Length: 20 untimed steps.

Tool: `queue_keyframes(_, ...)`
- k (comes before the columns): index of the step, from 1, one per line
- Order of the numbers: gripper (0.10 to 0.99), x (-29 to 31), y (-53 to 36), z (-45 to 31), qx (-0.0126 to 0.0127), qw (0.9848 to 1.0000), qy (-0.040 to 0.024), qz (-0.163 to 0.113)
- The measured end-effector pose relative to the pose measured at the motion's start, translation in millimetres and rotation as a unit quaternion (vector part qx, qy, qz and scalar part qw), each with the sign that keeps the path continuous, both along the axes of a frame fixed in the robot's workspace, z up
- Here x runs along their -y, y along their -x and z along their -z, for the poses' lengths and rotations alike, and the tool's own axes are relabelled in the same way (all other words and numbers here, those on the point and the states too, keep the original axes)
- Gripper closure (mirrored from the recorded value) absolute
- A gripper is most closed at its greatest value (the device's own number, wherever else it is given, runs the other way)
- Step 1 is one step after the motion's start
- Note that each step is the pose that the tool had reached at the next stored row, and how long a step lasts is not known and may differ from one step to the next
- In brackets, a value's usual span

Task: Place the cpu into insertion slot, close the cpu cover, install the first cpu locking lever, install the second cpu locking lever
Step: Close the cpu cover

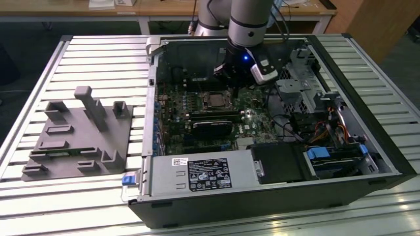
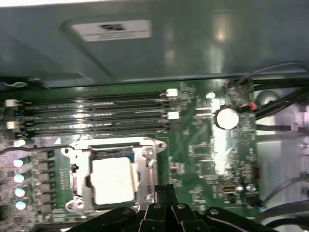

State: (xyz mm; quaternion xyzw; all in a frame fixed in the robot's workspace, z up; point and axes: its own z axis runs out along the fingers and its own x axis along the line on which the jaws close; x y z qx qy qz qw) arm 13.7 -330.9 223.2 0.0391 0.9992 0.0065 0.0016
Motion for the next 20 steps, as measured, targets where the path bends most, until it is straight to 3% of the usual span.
queue_keyframes(11,0.98,0.0,23.6,6.6,0.0,1.0,0.0001,0.001)
queue_keyframes(20,0.98,0.0,52.3,9.4,-0.0001,1.0,-0.0003,0.001)
